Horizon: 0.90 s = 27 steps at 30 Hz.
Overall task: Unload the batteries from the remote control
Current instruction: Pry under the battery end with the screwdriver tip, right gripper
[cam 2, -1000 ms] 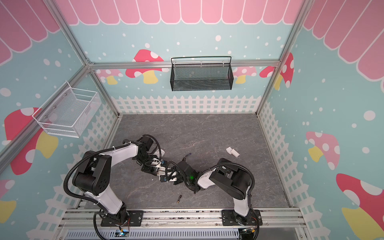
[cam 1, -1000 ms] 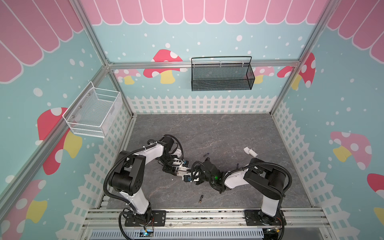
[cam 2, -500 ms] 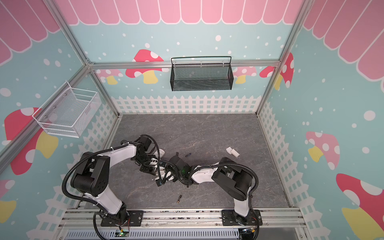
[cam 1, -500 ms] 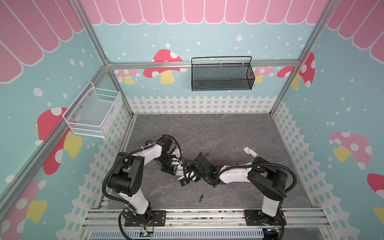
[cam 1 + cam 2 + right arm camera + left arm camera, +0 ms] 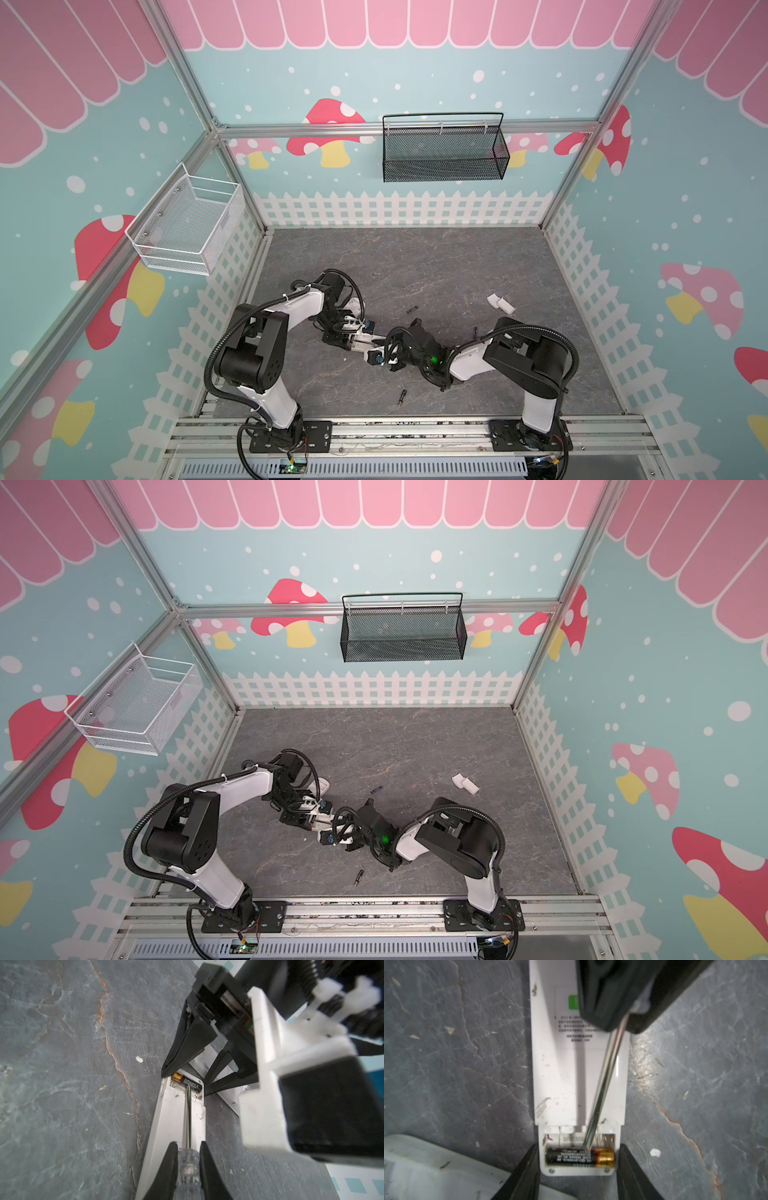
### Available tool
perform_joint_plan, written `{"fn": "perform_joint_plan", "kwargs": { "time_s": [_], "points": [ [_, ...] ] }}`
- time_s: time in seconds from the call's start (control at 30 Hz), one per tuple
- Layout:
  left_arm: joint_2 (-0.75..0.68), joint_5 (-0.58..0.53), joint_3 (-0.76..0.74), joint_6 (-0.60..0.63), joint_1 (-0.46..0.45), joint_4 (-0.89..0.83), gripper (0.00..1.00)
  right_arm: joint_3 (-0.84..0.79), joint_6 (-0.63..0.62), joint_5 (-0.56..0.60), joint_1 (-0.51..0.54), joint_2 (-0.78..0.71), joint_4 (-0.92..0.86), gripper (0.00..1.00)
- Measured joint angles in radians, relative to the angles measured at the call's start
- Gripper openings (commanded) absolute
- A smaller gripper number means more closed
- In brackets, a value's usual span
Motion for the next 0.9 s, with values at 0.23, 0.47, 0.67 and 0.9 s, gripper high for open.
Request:
{"fn": "perform_joint_plan", "kwargs": {
  "time_s": [0.23, 0.47, 0.67, 0.9],
  "points": [
    [-0.043, -0.003, -0.024, 0.019, 0.026, 0.01, 0.65, 0.066, -0.14, 0.008, -0.001, -0.02, -0.171, 0.0],
    [-0.039, 0.001, -0.024, 0.044, 0.037, 0.008, 0.64, 0.177, -0.329, 0.029, -0.001, -0.035, -0.368, 0.0],
    [0.007, 0.004, 0.003, 0.065, 0.027, -0.017, 0.63, 0.267, -0.459, 0.045, -0.001, -0.035, -0.533, 0.0],
    [0.019, 0.0, 0.024, 0.074, 0.036, -0.043, 0.52, 0.358, -0.548, 0.014, -0.008, -0.036, -0.711, 0.0]
  ]
}}
